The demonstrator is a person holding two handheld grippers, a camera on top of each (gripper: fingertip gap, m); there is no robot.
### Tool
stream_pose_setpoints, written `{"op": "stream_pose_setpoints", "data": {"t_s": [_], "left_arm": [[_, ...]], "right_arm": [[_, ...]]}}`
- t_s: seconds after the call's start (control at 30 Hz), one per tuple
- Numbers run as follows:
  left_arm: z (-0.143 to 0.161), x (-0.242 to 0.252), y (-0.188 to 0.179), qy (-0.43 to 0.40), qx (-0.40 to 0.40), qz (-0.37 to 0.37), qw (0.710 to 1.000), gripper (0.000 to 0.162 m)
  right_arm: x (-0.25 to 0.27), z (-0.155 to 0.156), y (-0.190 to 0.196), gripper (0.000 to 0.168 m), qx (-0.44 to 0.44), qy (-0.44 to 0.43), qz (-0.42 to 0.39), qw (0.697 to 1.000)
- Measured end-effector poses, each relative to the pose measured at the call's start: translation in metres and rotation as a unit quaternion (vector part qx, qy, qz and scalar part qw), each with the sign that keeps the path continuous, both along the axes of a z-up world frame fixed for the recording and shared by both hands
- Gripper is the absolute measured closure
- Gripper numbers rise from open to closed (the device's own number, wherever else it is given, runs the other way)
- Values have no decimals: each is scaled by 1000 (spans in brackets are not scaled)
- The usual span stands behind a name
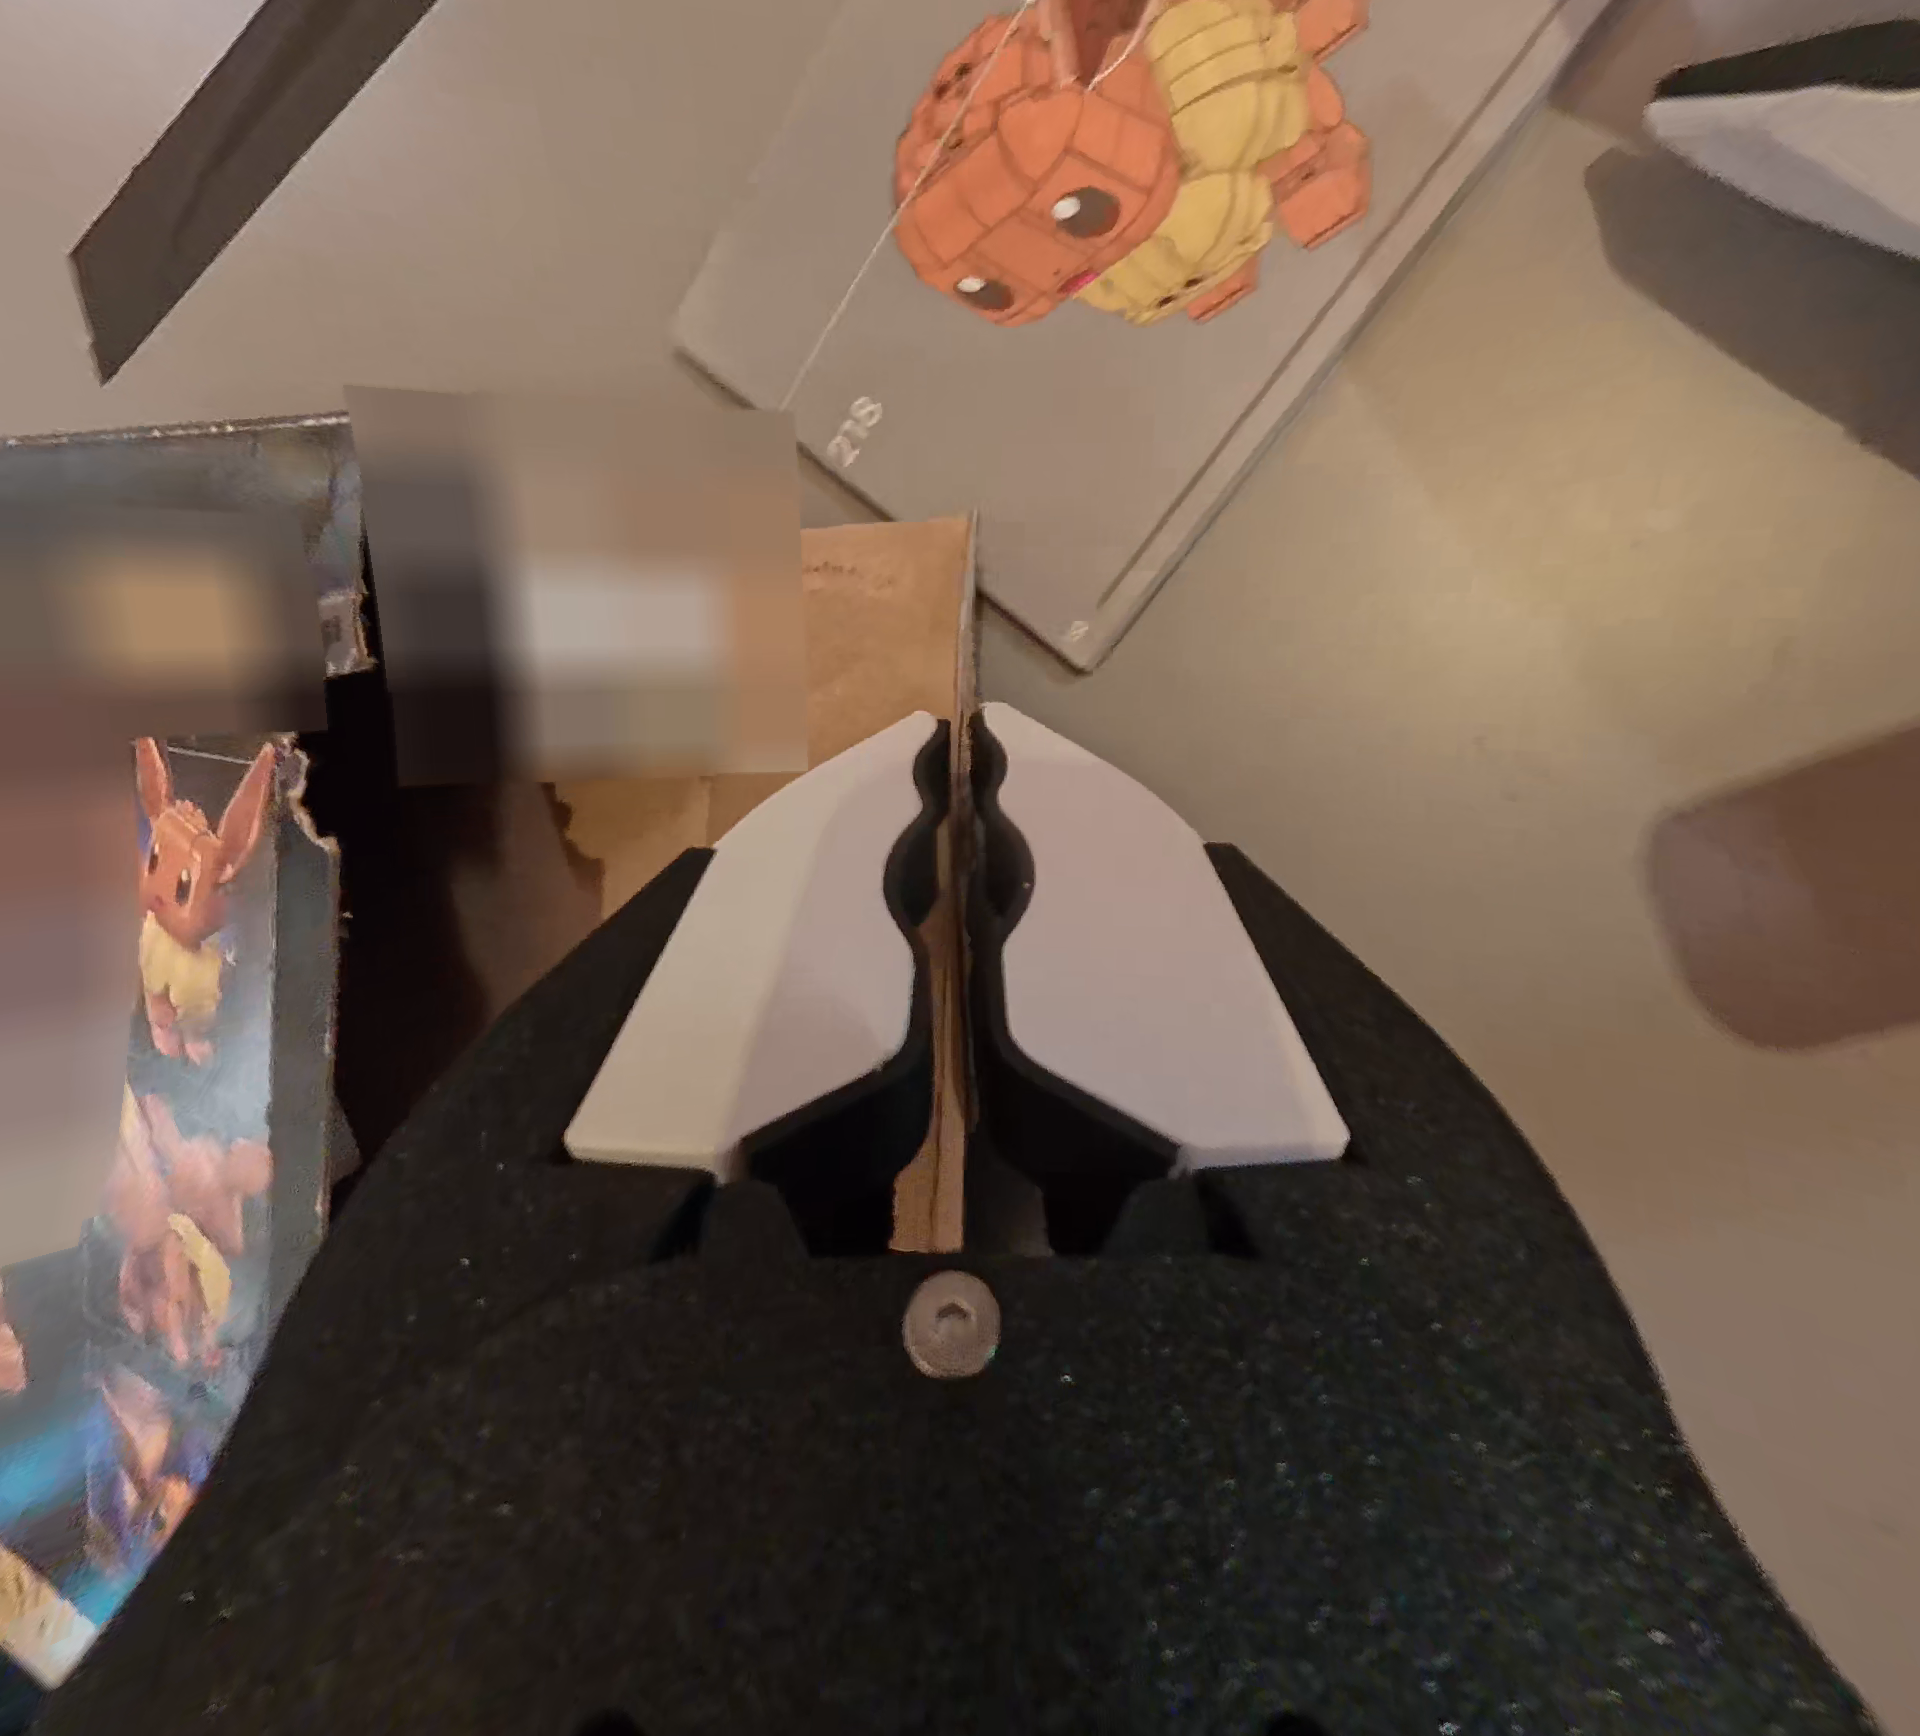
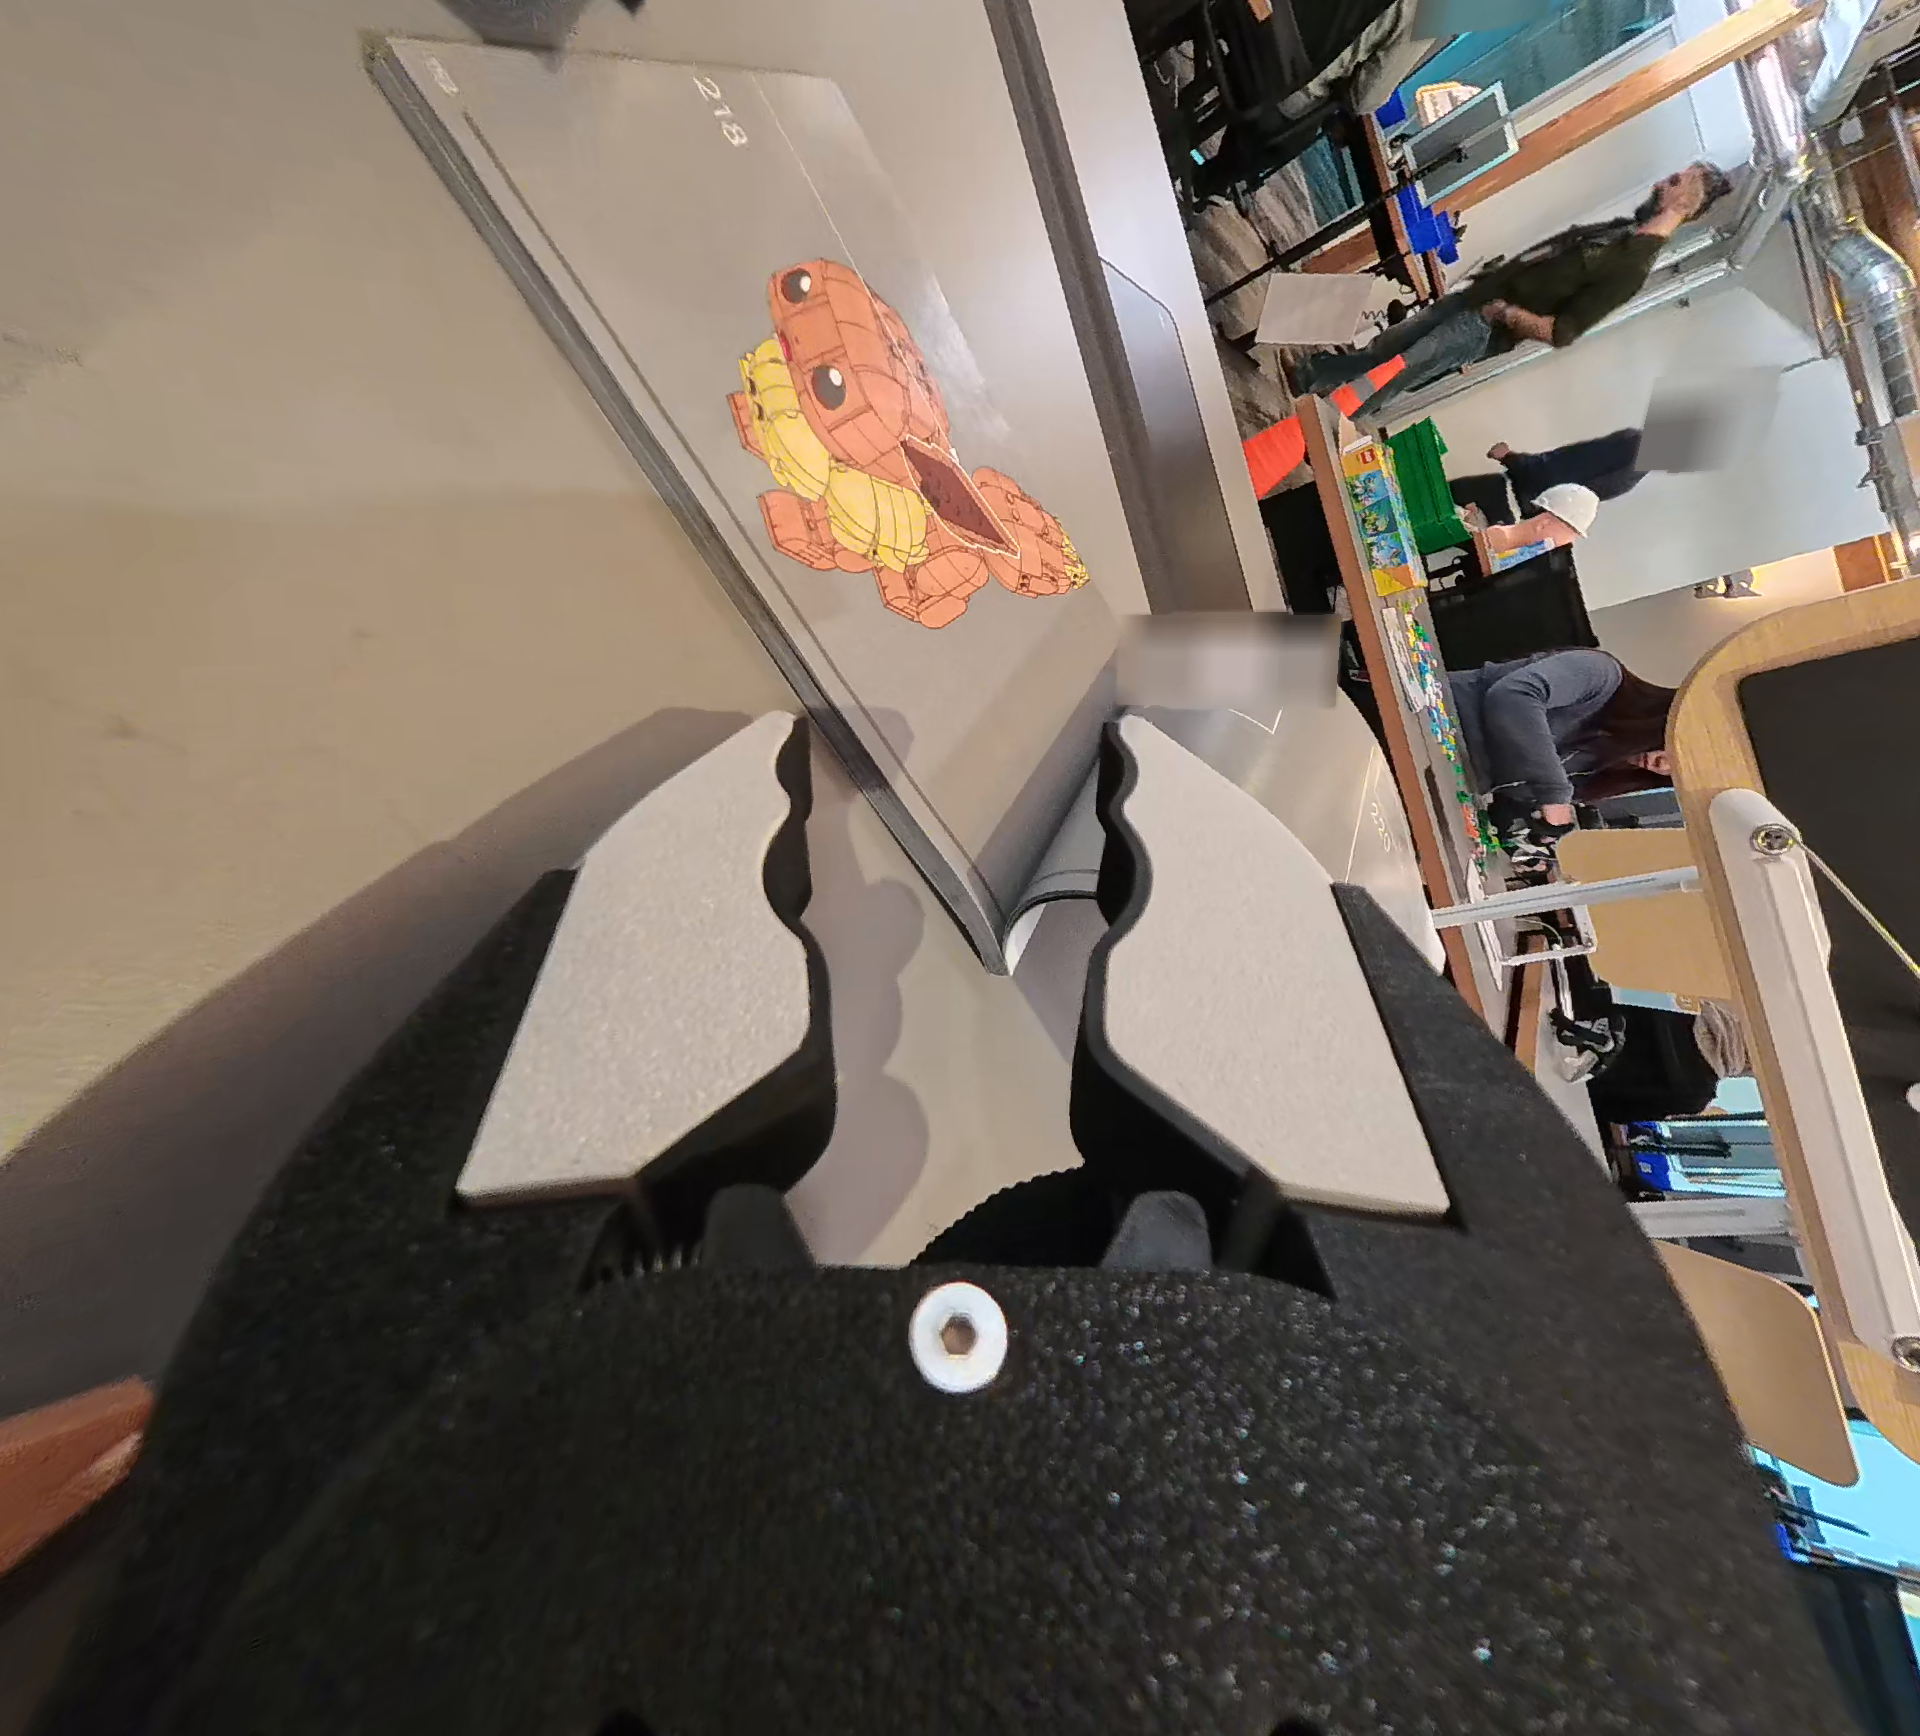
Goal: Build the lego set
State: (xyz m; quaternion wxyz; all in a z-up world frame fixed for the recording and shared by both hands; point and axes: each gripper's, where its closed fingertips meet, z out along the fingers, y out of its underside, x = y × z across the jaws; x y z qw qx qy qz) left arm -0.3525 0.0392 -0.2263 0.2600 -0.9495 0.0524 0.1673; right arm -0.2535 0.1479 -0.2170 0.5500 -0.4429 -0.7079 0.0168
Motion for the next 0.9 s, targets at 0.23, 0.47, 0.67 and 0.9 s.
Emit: {"op": "stream_pose_setpoints", "data": {"t_s": [0.23, 0.47, 0.67, 0.9], "left_arm": [[-7, 9, 6, -35, 10, -8, 999, 140], [38, 41, 20, -165, 152, -50, 973, 120], [16, 121, -3, -304, 126, -121, 936, 118], [-3, 175, -24, -302, 92, -123, 941, 118]], "right_arm": [[8, 8, -1, 113, -12, 5, 7, 1000], [51, 19, -7, 116, -89, 9, -14, 996], [118, 3, -38, 118, -184, 1, -49, 982], [169, 11, -72, 119, -195, 40, -79, 977]]}}
